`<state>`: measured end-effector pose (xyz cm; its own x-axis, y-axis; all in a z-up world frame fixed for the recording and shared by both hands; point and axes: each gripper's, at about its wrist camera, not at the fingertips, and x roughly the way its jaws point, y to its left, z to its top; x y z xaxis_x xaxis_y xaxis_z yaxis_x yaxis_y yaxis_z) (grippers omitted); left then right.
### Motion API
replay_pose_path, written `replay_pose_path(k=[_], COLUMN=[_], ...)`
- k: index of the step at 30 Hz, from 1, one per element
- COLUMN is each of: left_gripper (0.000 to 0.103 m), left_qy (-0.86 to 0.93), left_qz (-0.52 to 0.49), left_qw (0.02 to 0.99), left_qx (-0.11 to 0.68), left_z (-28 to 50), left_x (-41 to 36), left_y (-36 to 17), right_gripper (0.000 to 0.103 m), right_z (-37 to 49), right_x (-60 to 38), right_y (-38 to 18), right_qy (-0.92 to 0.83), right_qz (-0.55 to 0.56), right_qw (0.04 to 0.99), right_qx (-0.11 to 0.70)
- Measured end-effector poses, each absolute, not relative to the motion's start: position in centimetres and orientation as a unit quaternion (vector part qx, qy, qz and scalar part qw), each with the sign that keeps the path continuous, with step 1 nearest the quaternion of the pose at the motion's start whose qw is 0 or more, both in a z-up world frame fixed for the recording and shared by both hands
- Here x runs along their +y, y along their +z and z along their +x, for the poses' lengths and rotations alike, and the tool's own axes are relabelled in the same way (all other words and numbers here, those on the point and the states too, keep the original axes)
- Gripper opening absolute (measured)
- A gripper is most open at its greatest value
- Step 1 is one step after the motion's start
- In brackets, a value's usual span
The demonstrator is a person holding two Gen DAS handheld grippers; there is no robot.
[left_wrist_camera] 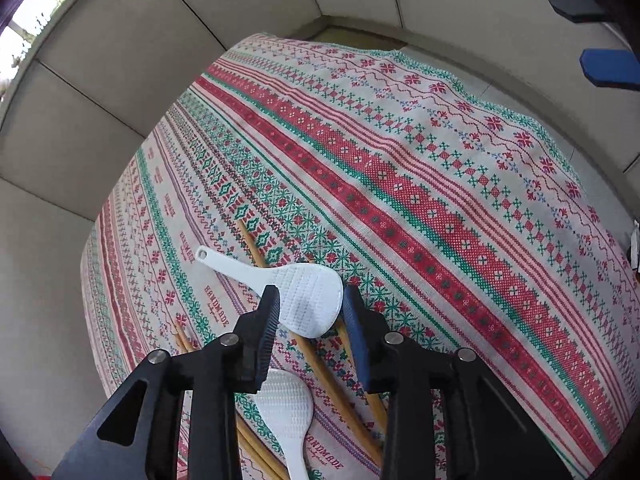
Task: Organize utensils
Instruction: 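Grasp the second white rice paddle with the right tool while the left tool holds its paddle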
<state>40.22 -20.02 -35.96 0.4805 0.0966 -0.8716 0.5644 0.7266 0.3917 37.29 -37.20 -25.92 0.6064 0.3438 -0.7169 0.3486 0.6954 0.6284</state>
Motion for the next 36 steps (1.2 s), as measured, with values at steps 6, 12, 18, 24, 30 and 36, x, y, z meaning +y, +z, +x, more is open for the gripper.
replay_pose_path(k=[6, 12, 18, 24, 30, 36], left_gripper=[0.016, 0.003, 0.002, 0.002, 0.002, 0.002], left_qy=[-0.143, -0.138, -0.136, -0.134, -0.142, -0.161], left_qz=[0.354, 0.314, 0.226, 0.129, 0.038, -0.031], left_qw=[0.786, 0.804, 0.847, 0.877, 0.887, 0.882], left_qx=[0.487, 0.485, 0.462, 0.444, 0.437, 0.441], left_z=[40.3, 40.7, 39.6, 36.5, 31.3, 26.7], left_x=[-20.0, -18.6, -15.9, -11.9, -7.9, -4.9], left_y=[-36.7, -34.6, -28.7, -22.9, -19.6, -18.6], right_gripper=[0.047, 0.047, 0.047, 0.047, 0.047, 0.045], right_z=[37.2, 37.3, 37.5, 38.3, 39.2, 40.7], right_x=[-37.2, -37.2, -36.8, -34.3, -28.8, -23.0], right_y=[-25.8, -25.9, -26.1, -26.2, -27.0, -28.5], right_qy=[-0.004, -0.004, -0.005, 0.029, 0.115, 0.198], right_qz=[0.387, 0.384, 0.37, 0.324, 0.267, 0.213], right_qw=[0.809, 0.811, 0.814, 0.826, 0.83, 0.822], right_qx=[0.443, 0.442, 0.447, 0.459, 0.476, 0.489])
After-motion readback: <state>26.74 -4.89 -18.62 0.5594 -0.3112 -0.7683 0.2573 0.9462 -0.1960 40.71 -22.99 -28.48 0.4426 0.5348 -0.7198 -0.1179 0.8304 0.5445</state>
